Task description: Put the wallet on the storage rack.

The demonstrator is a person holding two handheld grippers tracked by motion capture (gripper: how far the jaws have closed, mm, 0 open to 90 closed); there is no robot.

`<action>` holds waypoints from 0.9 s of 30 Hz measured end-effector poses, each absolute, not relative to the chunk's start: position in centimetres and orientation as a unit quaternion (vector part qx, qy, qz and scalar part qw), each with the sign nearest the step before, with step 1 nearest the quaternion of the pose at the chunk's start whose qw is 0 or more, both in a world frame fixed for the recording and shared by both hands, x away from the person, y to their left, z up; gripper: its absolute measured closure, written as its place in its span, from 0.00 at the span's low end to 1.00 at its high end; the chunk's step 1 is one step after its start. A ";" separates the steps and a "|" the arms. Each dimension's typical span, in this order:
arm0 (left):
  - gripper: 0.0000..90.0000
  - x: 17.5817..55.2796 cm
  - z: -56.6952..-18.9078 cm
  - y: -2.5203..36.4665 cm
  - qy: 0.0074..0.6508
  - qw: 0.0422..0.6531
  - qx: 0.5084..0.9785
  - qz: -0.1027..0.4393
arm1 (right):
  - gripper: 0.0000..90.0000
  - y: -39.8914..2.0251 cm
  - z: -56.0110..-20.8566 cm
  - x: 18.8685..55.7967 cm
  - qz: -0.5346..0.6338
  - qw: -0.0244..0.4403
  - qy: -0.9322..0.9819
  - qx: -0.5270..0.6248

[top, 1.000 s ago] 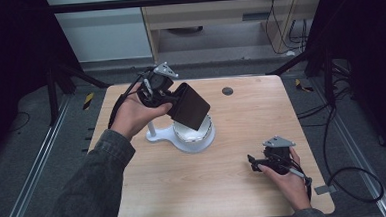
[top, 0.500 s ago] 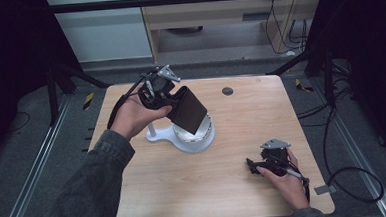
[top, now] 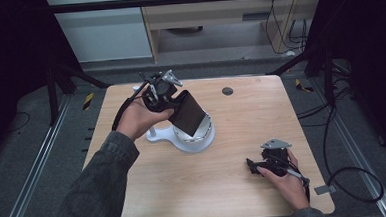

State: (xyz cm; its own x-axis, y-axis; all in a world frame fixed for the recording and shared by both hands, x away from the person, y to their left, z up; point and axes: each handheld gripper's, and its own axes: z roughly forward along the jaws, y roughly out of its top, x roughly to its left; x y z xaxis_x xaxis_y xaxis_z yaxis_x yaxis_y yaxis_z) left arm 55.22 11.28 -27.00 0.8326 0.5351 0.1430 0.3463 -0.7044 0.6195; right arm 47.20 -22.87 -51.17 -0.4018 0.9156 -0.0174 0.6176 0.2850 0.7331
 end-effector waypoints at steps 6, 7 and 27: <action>0.88 55.9 -28.2 10.9 0.248 0.287 0.912 0.155 | 0.07 -22.9 -51.2 47.2 0.331 0.224 0.769 0.498; 0.88 56.0 -28.4 10.8 0.247 0.286 0.913 0.154 | 0.07 -22.9 -51.2 47.2 0.332 0.224 0.769 0.498; 0.88 58.0 -31.0 9.0 0.258 0.271 0.918 0.136 | 0.07 -22.9 -51.2 47.2 0.334 0.221 0.770 0.496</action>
State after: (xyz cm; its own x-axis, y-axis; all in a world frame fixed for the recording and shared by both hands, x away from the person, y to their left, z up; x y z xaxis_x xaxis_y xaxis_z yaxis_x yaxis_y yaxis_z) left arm 57.98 9.01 -30.96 0.8303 0.5464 0.1098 0.3994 -0.7208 0.5664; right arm 47.16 -22.87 -51.22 -0.4106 0.9118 -0.0085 0.6169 0.2847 0.7337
